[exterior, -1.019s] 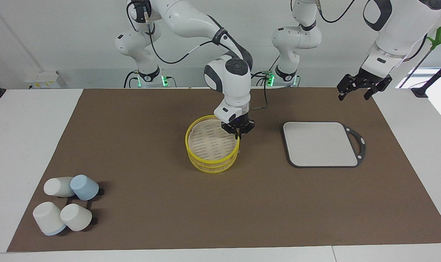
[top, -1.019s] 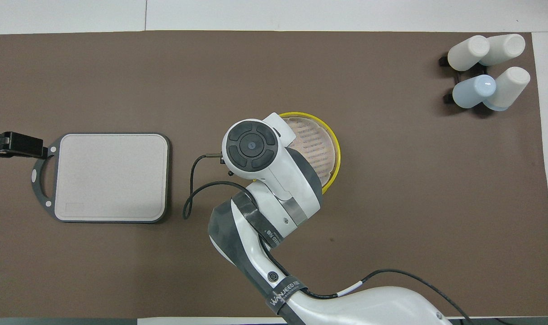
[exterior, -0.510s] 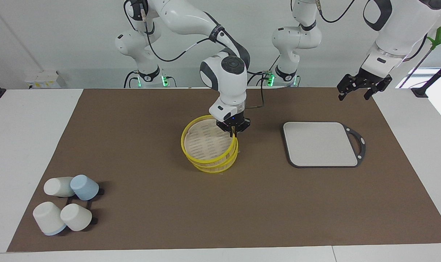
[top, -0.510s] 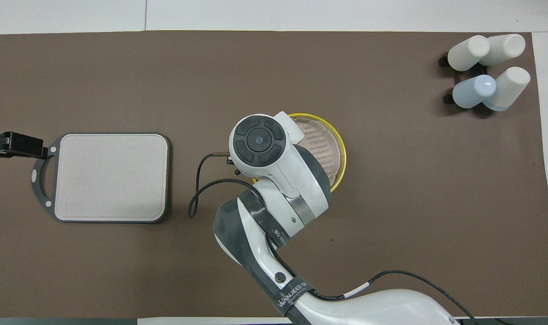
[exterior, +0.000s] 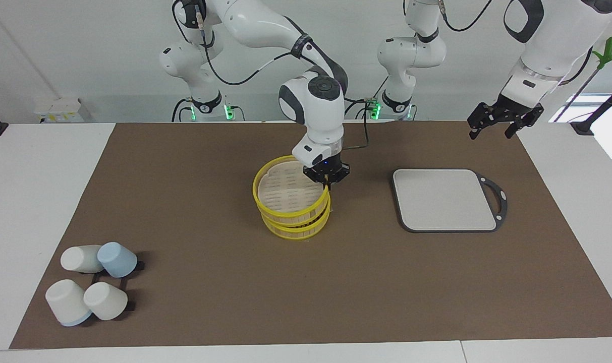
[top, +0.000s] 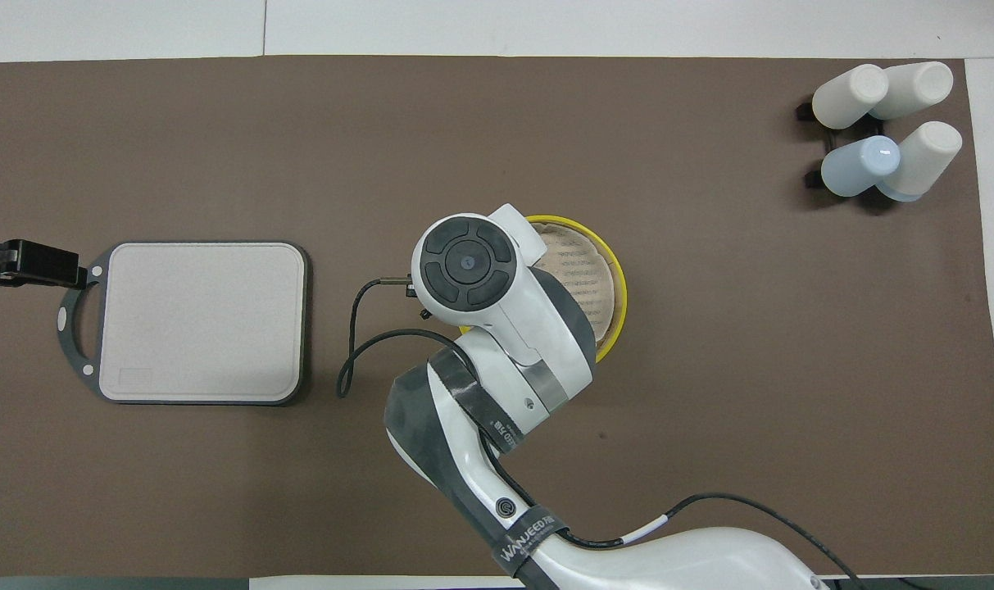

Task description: Place bun in steamer

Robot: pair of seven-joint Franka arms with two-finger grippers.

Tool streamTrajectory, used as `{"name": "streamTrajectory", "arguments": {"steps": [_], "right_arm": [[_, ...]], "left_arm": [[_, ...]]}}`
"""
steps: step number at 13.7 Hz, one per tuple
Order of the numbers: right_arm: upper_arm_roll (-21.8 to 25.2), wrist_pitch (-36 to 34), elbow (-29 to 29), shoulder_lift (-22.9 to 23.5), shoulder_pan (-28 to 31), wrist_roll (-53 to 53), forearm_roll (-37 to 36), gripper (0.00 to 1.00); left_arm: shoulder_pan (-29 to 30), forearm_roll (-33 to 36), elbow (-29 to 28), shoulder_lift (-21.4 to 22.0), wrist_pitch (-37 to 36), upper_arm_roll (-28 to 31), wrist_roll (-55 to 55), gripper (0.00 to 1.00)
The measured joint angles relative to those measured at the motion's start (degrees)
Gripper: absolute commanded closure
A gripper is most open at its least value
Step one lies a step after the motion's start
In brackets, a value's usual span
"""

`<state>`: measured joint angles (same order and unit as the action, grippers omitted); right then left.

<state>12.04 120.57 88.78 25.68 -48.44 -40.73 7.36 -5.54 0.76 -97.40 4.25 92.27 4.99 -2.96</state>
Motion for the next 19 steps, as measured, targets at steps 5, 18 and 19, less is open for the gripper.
{"name": "streamTrajectory", "arguments": {"steps": [5, 18, 19], "right_arm": [[-0.1, 3.4, 0.2, 0.0, 1.0, 0.8, 0.0, 1.0], [-0.2, 6.5, 3.1, 0.1, -0.6, 0.8, 0.1, 1.0], [-0.2, 6.6, 3.4, 0.0, -0.7, 0.8, 0.1, 0.95]], "left_arm": [[0.0, 0.0, 0.0, 0.0, 0.0, 0.1, 0.0, 0.0], [0.5, 0.0, 0.0, 0.0, 0.0, 0.1, 0.0, 0.0], [0.5, 0.0, 0.0, 0.0, 0.0, 0.1, 0.0, 0.0]]}}
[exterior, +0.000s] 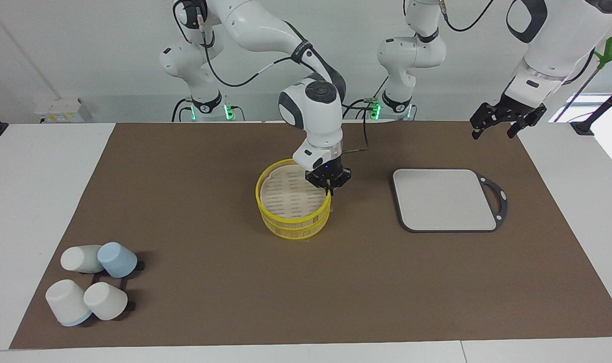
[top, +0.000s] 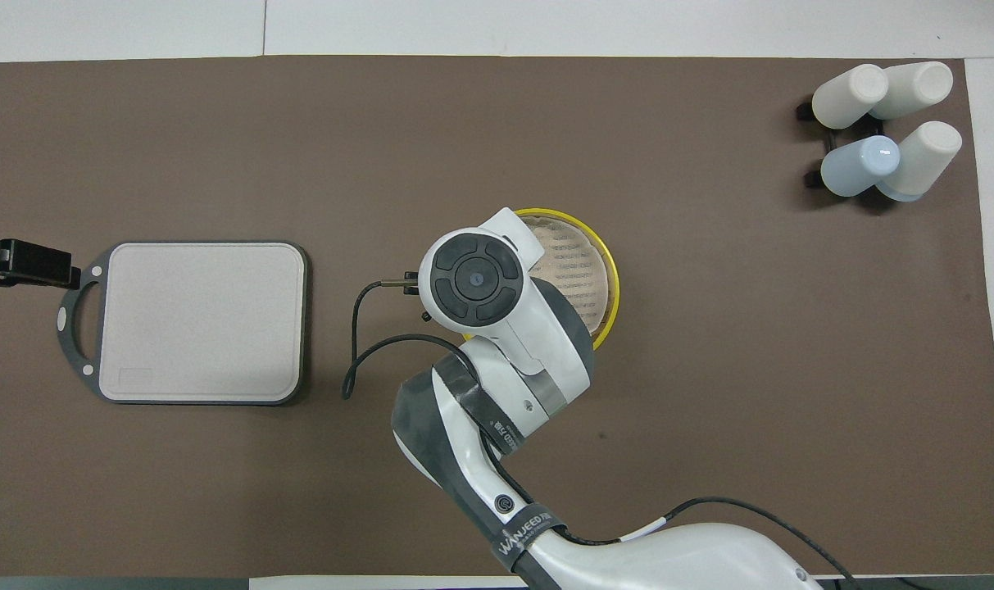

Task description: Place bun in steamer

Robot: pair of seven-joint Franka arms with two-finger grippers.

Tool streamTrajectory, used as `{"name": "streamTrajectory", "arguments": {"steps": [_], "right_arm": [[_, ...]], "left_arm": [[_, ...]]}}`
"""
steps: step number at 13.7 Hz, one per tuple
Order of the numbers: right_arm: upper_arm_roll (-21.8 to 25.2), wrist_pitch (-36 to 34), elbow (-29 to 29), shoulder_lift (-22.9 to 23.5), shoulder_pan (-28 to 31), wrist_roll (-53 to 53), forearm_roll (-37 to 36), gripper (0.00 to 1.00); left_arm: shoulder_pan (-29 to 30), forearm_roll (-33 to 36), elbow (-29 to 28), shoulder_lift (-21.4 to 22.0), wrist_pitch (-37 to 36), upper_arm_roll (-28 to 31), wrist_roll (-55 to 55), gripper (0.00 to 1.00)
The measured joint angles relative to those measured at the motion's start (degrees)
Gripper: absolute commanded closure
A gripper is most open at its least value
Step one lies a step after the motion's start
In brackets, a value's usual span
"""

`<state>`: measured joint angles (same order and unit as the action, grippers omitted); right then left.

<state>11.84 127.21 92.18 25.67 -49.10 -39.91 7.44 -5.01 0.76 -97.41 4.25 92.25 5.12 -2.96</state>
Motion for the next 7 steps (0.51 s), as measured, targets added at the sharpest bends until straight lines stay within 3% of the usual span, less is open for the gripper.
{"name": "streamTrajectory", "arguments": {"steps": [2, 5, 7], "right_arm": [[0.0, 0.1, 0.2, -0.1, -0.1, 0.0, 0.0, 0.77], [-0.2, 1.0, 1.3, 0.0, -0.2, 0.0, 0.0, 0.71], [-0.2, 1.1, 1.5, 0.1, -0.2, 0.0, 0.0, 0.56]], "left_arm": [[0.0, 0.0, 0.0, 0.0, 0.0, 0.0, 0.0, 0.0], [0.0, 0.0, 0.0, 0.0, 0.0, 0.0, 0.0, 0.0], [0.0, 0.0, 0.0, 0.0, 0.0, 0.0, 0.0, 0.0]]}}
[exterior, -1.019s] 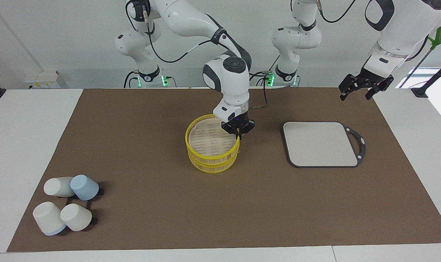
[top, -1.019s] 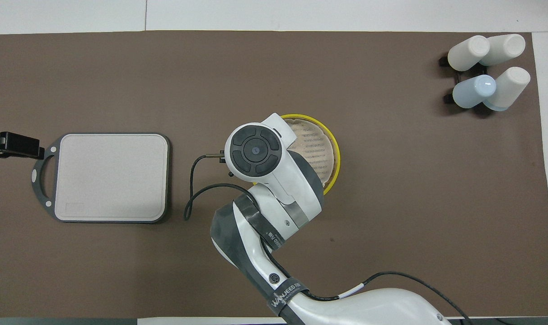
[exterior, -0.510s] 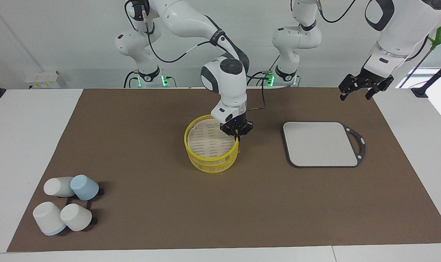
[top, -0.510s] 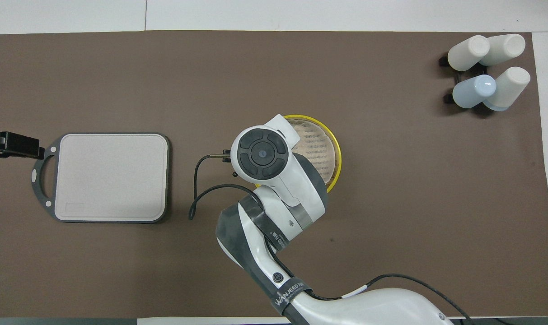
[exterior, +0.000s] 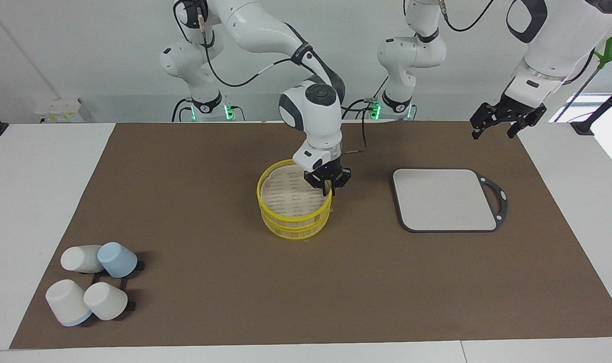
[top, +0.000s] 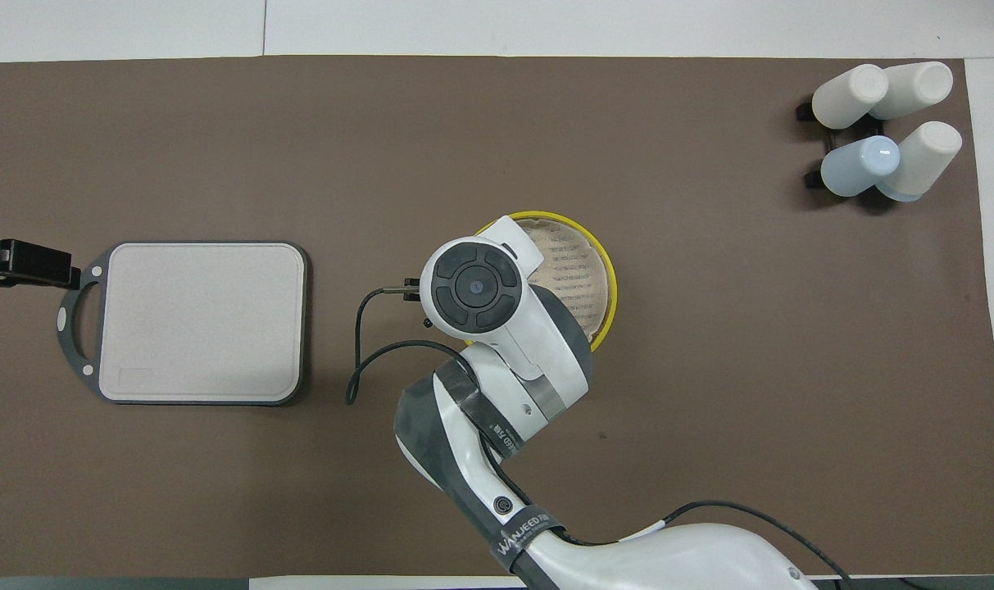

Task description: Place bun in steamer

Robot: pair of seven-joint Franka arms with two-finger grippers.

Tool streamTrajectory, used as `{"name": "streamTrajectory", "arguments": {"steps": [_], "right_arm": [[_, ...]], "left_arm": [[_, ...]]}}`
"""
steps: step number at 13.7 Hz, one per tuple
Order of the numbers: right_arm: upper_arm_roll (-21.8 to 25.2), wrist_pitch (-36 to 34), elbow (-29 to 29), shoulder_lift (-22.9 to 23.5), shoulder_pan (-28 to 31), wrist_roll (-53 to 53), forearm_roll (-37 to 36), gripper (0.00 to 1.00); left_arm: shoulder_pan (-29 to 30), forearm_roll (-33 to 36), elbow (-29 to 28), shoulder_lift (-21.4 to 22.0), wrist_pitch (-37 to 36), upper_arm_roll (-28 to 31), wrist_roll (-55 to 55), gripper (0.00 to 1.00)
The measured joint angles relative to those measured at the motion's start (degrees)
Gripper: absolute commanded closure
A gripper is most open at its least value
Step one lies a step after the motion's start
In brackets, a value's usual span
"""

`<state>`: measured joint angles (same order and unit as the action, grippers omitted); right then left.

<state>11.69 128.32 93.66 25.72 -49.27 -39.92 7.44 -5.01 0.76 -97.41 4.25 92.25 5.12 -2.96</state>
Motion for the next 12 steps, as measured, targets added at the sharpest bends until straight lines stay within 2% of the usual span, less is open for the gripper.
{"name": "streamTrajectory", "arguments": {"steps": [4, 6, 7, 8, 12], "right_arm": [[0.5, -0.9, -1.8, -0.1, 0.3, 0.0, -0.2, 0.51], [0.8, -5.5, -5.4, -0.4, 1.4, 0.0, -0.2, 0.41], [0.9, -8.0, -7.3, -0.6, 2.2, 0.0, -0.2, 0.28], [1.0, -10.1, -8.8, -1.2, 3.0, 0.1, -0.3, 0.0], [1.2, -18.8, -10.8, -7.2, 6.9, 2.9, -3.3, 0.0]], "left_arm": [[0.0, 0.0, 0.0, 0.0, 0.0, 0.0, 0.0, 0.0], [0.0, 0.0, 0.0, 0.0, 0.0, 0.0, 0.0, 0.0], [0.0, 0.0, 0.0, 0.0, 0.0, 0.0, 0.0, 0.0], [0.0, 0.0, 0.0, 0.0, 0.0, 0.0, 0.0, 0.0], [0.0, 0.0, 0.0, 0.0, 0.0, 0.0, 0.0, 0.0]]}}
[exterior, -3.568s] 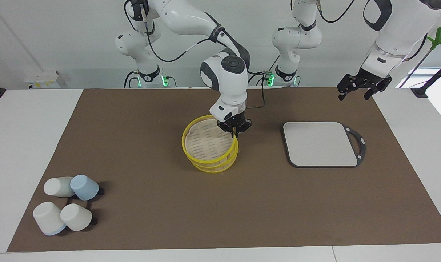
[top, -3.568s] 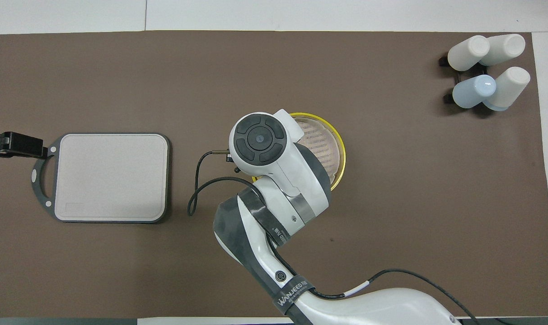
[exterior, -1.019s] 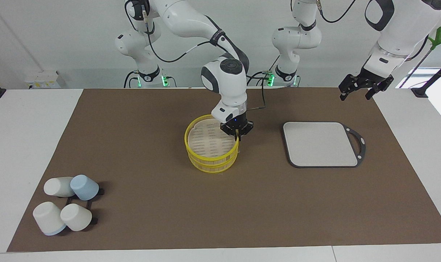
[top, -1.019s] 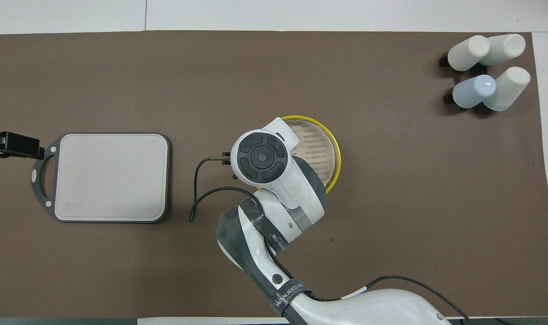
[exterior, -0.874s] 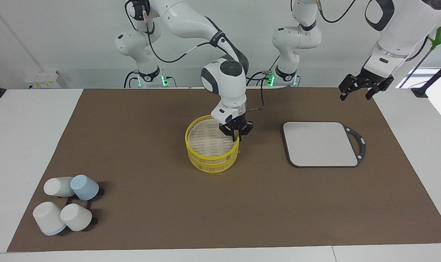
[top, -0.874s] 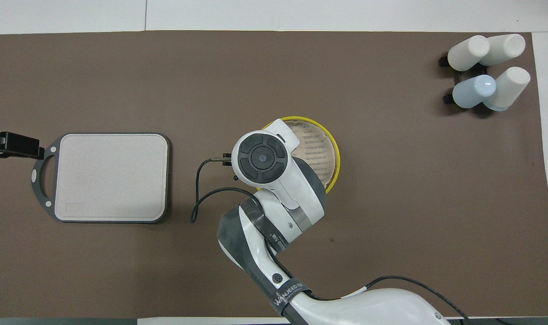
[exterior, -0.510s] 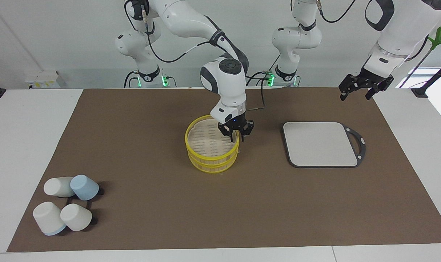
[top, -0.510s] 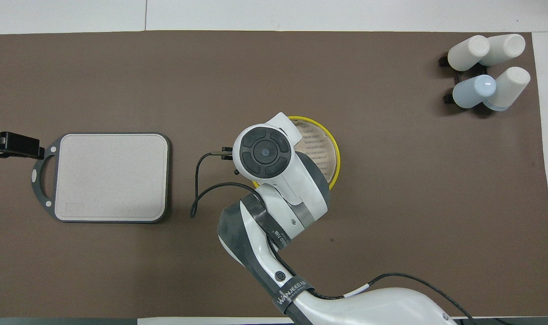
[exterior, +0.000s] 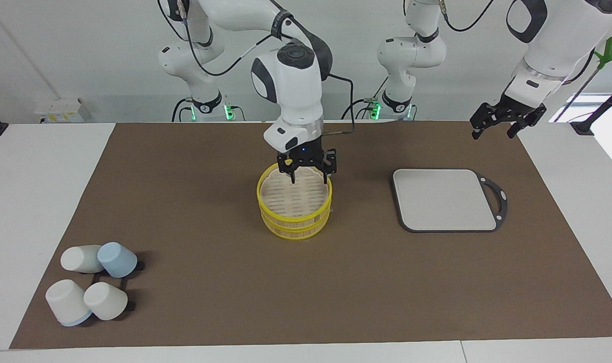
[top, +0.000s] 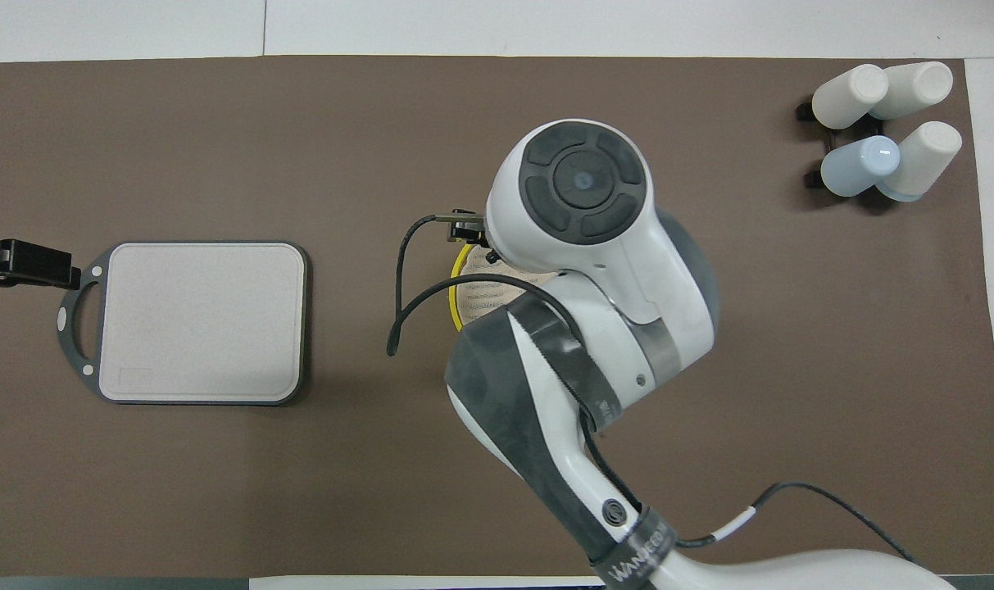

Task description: Place bun in steamer

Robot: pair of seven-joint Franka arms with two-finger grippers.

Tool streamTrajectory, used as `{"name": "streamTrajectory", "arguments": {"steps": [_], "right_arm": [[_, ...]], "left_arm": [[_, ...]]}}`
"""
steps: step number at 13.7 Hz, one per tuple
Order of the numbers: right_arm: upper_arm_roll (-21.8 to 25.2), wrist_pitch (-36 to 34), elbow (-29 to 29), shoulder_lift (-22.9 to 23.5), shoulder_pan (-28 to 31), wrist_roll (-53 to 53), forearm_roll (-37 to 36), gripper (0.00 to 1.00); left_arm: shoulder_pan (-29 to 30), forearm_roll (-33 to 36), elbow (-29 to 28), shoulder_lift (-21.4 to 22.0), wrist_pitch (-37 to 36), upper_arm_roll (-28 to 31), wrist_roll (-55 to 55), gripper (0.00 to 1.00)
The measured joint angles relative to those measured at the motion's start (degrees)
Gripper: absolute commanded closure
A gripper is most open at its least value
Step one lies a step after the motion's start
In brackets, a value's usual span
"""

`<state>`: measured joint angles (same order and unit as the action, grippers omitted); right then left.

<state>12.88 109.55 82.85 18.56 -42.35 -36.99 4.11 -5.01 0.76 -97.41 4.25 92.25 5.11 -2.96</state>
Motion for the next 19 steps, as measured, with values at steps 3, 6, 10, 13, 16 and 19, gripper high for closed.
{"name": "streamTrajectory", "arguments": {"steps": [3, 6, 10, 13, 16, 19], "right_arm": [[0.2, -7.0, -0.1, -6.3, 6.0, 4.4, -1.0, 0.0], [0.4, -15.1, 0.0, -10.9, 13.9, 15.4, -1.1, 0.0], [0.5, -23.6, 0.1, -14.6, 24.8, 29.5, -1.1, 0.0], [0.4, -24.6, 0.2, -16.4, 28.6, 32.9, -1.1, 0.0], [0.2, -24.5, 0.2, -16.4, 29.4, 32.9, -1.1, 0.0], [-5.5, -24.5, 0.2, -16.5, 37.5, 33.2, -1.1, 0.0]], "left_arm": [[0.0, 0.0, 0.0, 0.0, 0.0, 0.0, 0.0, 0.0], [0.0, 0.0, 0.0, 0.0, 0.0, 0.0, 0.0, 0.0], [0.0, 0.0, 0.0, 0.0, 0.0, 0.0, 0.0, 0.0], [0.0, 0.0, 0.0, 0.0, 0.0, 0.0, 0.0, 0.0], [0.0, 0.0, 0.0, 0.0, 0.0, 0.0, 0.0, 0.0], [0.0, 0.0, 0.0, 0.0, 0.0, 0.0, 0.0, 0.0]]}}
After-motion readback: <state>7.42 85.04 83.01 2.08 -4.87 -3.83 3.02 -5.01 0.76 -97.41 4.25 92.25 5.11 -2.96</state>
